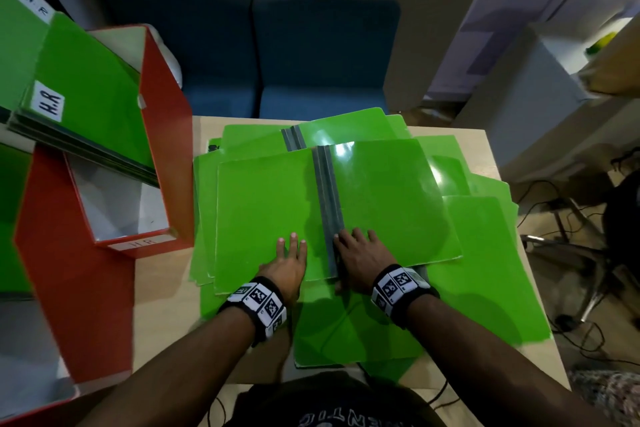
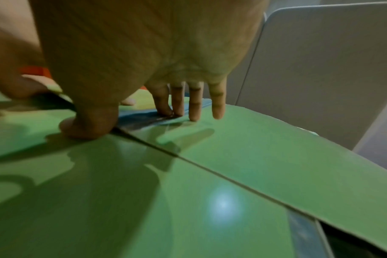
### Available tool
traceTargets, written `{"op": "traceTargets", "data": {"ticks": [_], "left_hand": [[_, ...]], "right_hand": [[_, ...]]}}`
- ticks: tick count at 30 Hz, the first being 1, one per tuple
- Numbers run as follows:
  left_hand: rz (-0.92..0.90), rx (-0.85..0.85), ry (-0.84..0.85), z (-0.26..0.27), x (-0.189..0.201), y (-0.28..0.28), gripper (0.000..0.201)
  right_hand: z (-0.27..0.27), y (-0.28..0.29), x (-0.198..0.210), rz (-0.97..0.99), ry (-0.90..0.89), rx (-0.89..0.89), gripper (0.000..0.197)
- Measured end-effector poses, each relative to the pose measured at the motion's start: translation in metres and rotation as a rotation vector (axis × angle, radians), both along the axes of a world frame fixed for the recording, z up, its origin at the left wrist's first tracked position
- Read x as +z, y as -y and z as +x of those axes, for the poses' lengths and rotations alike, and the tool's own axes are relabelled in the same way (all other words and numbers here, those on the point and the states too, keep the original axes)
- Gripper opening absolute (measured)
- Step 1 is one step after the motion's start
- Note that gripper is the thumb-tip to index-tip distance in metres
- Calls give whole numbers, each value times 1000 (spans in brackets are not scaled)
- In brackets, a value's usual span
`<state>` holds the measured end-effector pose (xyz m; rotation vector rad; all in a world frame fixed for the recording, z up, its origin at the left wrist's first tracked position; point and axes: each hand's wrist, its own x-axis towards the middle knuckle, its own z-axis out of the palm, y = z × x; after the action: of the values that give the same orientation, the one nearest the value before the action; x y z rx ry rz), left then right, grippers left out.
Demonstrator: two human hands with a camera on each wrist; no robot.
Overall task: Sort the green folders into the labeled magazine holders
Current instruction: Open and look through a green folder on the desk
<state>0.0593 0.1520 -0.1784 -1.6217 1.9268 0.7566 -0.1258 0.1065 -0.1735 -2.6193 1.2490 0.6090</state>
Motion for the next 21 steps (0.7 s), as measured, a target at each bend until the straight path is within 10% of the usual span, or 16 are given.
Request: {"op": "traceTargets", "data": {"ticks": [9,21], "left_hand": [[-227,-139,27,24,39,-4,86],[-661,-155,-259,73,162,40,27]], "right_hand": [[-23,-11,11,90,246,61,45],[-45,43,111,-4,376,-87,32]]}}
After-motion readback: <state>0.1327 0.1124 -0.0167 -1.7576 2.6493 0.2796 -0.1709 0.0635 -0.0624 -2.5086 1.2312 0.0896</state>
